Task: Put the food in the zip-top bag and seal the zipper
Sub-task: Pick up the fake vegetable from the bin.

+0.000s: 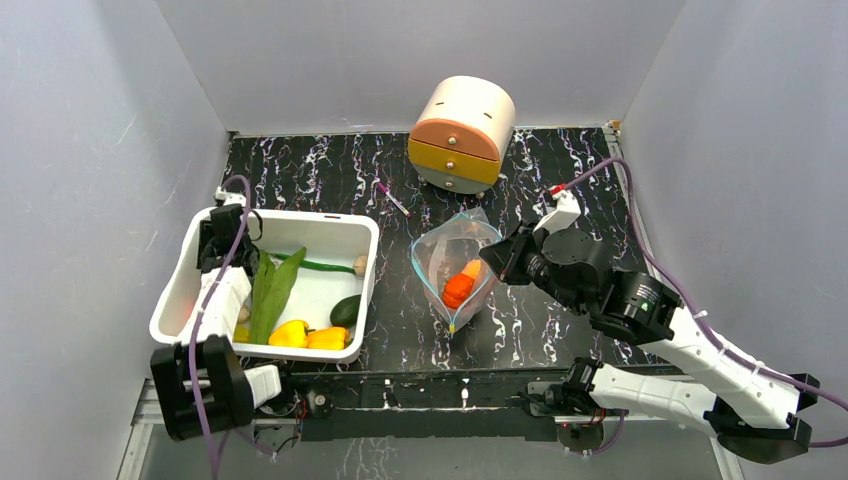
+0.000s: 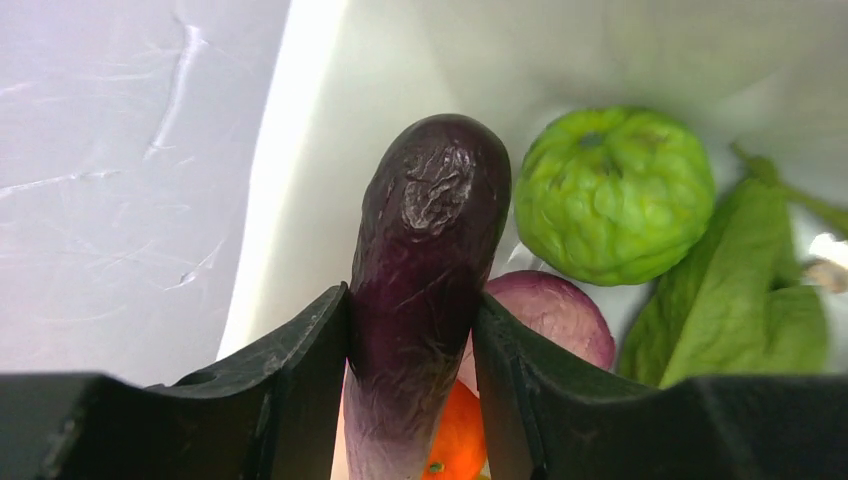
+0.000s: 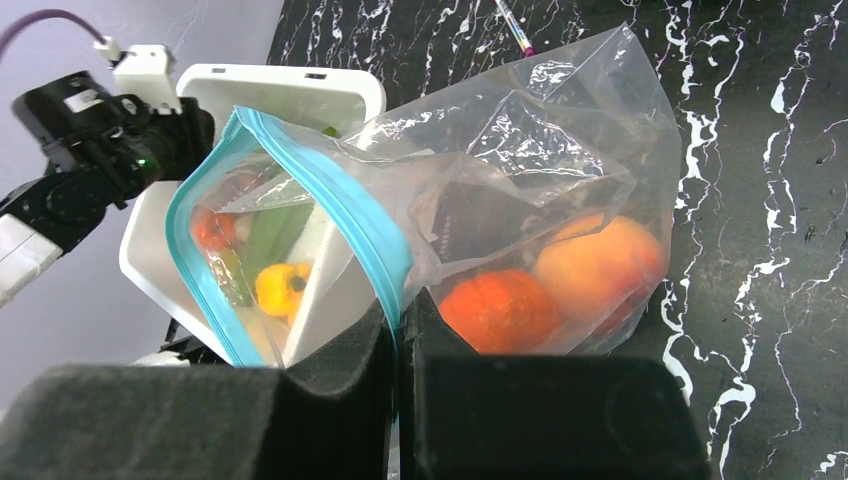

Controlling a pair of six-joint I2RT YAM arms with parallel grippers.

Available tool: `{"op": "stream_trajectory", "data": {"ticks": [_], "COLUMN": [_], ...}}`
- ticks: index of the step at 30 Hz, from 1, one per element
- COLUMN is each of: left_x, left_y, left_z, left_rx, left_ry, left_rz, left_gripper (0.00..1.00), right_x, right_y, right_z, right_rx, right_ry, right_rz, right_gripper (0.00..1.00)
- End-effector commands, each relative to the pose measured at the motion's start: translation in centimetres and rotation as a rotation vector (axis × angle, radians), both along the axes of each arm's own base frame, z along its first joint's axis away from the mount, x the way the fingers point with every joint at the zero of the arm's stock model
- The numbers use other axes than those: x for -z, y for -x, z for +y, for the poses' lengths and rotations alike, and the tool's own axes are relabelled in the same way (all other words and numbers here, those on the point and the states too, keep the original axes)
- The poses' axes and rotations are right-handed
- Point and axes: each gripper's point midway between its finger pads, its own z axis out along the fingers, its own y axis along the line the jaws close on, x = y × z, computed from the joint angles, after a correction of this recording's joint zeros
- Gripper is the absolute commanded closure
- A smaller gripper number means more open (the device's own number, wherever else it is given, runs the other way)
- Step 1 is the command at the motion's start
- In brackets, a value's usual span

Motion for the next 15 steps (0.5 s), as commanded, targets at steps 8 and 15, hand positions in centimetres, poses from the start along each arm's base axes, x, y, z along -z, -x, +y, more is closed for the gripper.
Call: {"op": "stream_trajectory", "data": {"ticks": [8,15], "left_x": [-5.2,-7.4], "left_y": [-1.0,-1.5], "left_z": [-4.9,-8.6], "left_rx": [0.072,0.155], "left_ry": [0.290,0.484], "left_rz": [-0.359,-0.456], "left_gripper": [0.72,0.72], "right_x": [-1.8,-0.6], "right_y": [-0.1,-0.4], "right_z": [-0.5,-0.1], "right_rx": [0.034,0.045], "right_ry": [-0.067,-0.070], "right_rz": [-0.036,-0.015], "right_gripper": [1.00,1.00]}}
